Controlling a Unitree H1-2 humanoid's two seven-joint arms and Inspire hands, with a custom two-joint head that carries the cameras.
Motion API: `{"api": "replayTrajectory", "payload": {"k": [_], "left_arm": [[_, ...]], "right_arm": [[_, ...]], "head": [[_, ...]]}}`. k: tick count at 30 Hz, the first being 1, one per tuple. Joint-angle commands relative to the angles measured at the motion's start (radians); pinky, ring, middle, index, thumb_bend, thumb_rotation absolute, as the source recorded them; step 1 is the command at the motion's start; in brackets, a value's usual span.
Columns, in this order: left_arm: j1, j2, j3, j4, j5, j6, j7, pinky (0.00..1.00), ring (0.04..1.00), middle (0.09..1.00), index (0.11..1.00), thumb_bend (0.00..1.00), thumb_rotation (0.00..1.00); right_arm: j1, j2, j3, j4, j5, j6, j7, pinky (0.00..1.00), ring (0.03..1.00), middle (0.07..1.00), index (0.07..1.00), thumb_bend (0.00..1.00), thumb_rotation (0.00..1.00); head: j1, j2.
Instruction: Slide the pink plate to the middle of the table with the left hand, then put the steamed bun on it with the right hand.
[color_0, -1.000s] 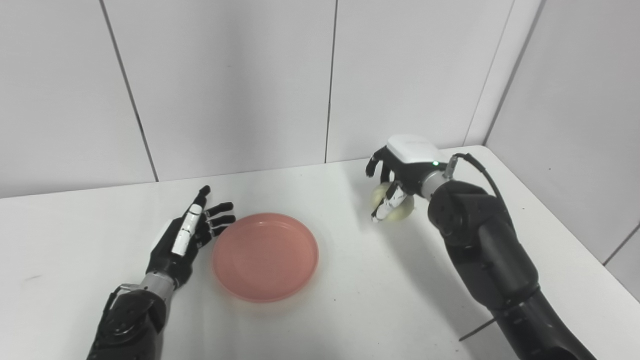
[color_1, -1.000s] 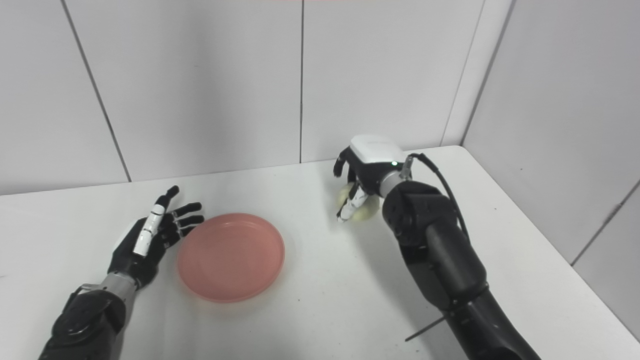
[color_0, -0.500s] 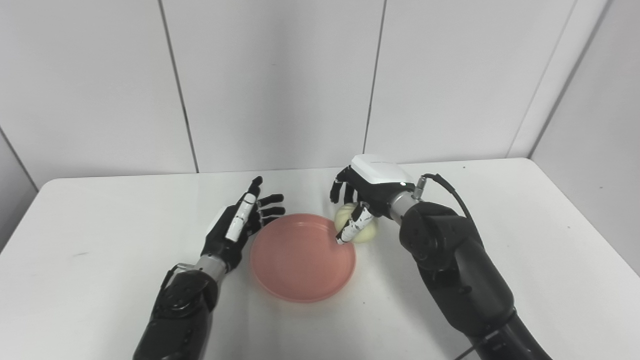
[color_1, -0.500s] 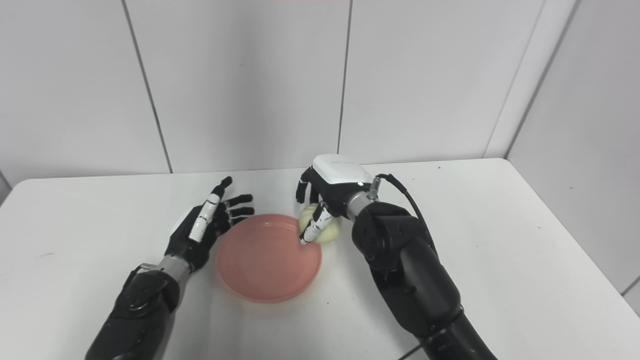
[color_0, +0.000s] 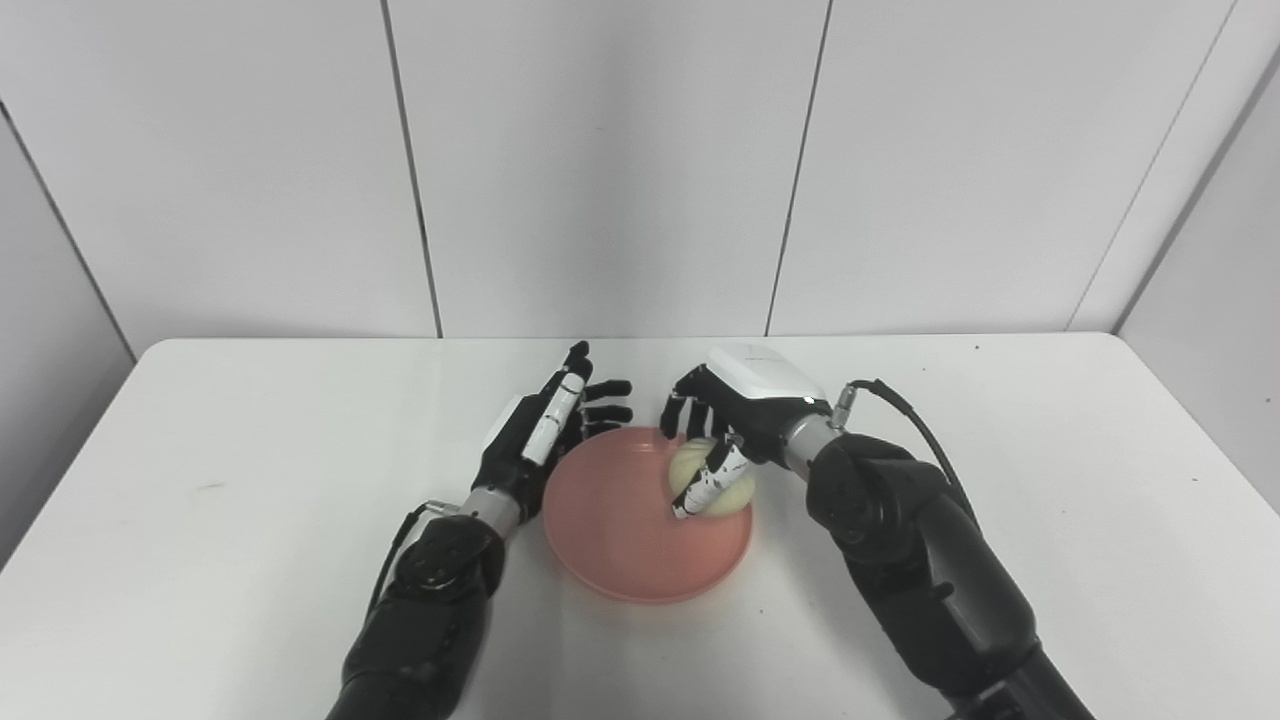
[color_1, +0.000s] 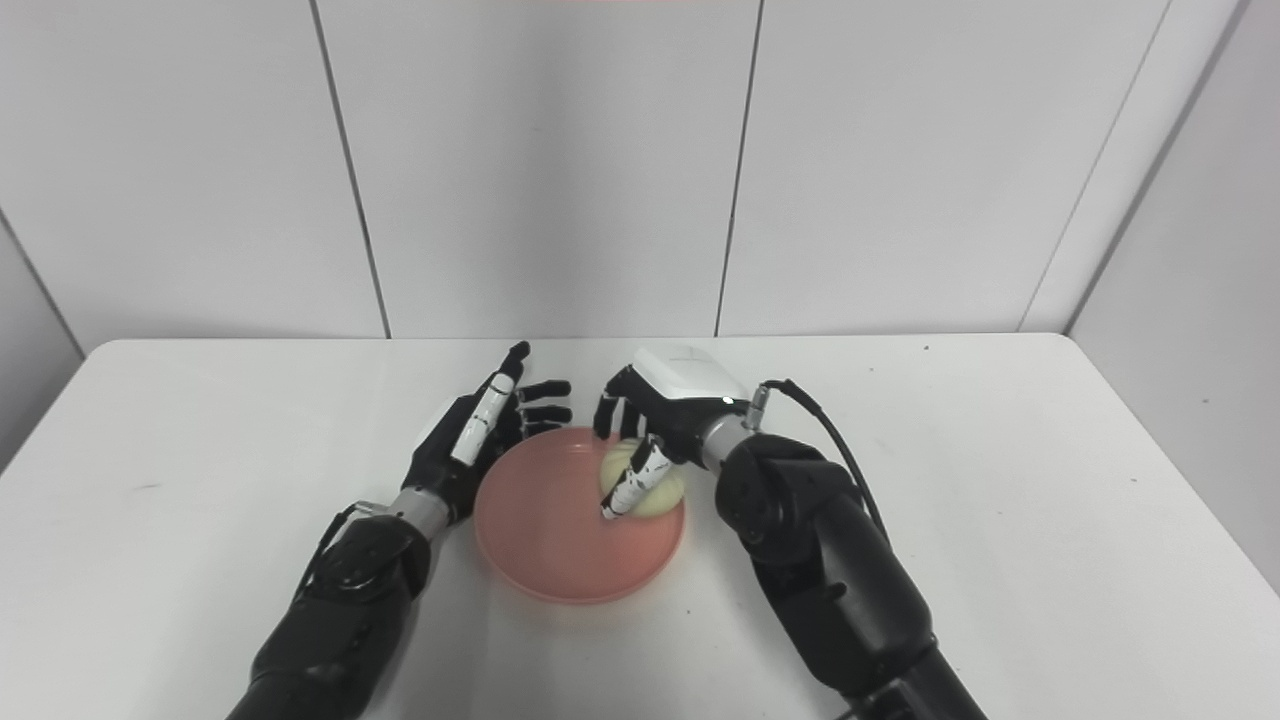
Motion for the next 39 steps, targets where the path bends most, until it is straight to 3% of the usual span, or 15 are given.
{"api": "replayTrajectory", "payload": {"k": [1,16,18,22,23,26,29,31,33,35,38,39], "left_arm": [[0.023,-0.015,-0.014,0.046,0.027,0.035,0.01,0.67,0.679,0.765,1.0,0.65,0.92],[0.001,-0.015,-0.032,0.099,0.032,0.002,0.001,0.66,0.666,0.734,1.0,0.67,0.92],[-0.002,-0.013,-0.036,0.106,0.036,-0.003,0.001,0.66,0.678,0.76,1.0,0.68,0.92],[-0.006,-0.011,-0.041,0.117,0.037,-0.005,-0.002,0.66,0.696,0.799,1.0,0.71,0.93],[-0.006,-0.01,-0.042,0.118,0.037,-0.006,-0.003,0.66,0.71,0.842,1.0,0.71,0.93],[-0.003,-0.007,-0.047,0.115,0.041,-0.009,-0.005,0.66,0.725,0.894,1.0,0.72,0.94],[-0.003,-0.006,-0.05,0.113,0.045,-0.005,-0.001,0.66,0.716,0.869,1.0,0.73,0.94],[-0.002,-0.005,-0.051,0.11,0.049,0.0,0.002,0.65,0.721,0.863,1.0,0.72,0.95],[-0.002,-0.005,-0.051,0.108,0.053,0.004,0.005,0.65,0.72,0.855,1.0,0.72,0.95],[-0.002,-0.005,-0.05,0.105,0.055,0.01,0.007,0.64,0.72,0.859,1.0,0.71,0.95],[-0.002,-0.006,-0.044,0.101,0.044,0.012,-0.002,0.64,0.72,0.892,1.0,0.71,0.94],[-0.002,-0.007,-0.041,0.102,0.039,0.009,-0.006,0.63,0.708,0.856,1.0,0.72,0.94]], "right_arm": [[-0.025,-0.012,0.009,0.004,0.014,-0.065,-0.058,0.34,0.448,0.46,0.515,0.53,0.01],[-0.02,0.013,0.057,0.128,0.055,-0.174,-0.217,0.38,0.477,0.471,0.513,0.53,0.01],[-0.016,0.015,0.056,0.138,0.069,-0.198,-0.242,0.39,0.484,0.559,0.499,0.52,0.13],[-0.01,0.012,0.056,0.134,0.085,-0.22,-0.266,0.4,0.504,0.606,0.496,0.52,0.16],[-0.008,0.011,0.054,0.133,0.089,-0.223,-0.268,0.41,0.514,0.617,0.595,0.67,0.26],[-0.006,0.005,0.059,0.118,0.085,-0.216,-0.257,0.44,0.541,0.641,0.67,0.77,0.36],[-0.006,-0.012,0.071,0.1,0.076,-0.223,-0.244,0.5,0.583,0.662,0.697,0.81,0.44],[-0.006,-0.02,0.071,0.083,0.083,-0.216,-0.23,0.66,0.706,0.726,0.71,0.86,0.5],[-0.005,-0.029,0.069,0.056,0.087,-0.2,-0.205,0.7,0.736,0.747,0.714,0.87,0.51],[-0.004,-0.039,0.066,0.021,0.083,-0.177,-0.173,0.83,0.811,0.812,0.736,0.88,0.55],[0.004,-0.046,0.052,-0.023,0.074,-0.167,-0.17,0.86,0.825,0.821,0.746,0.89,0.62],[0.008,-0.047,0.043,-0.034,0.076,-0.171,-0.178,0.85,0.814,0.81,0.744,0.89,0.64]], "head": [[0.001,0.0],[0.006,0.002],[0.006,0.002],[0.005,0.0],[0.005,0.0],[0.002,0.001],[0.001,0.001],[0.001,0.001],[0.001,0.001],[-0.002,0.003],[-0.004,0.004],[-0.004,0.003]]}}
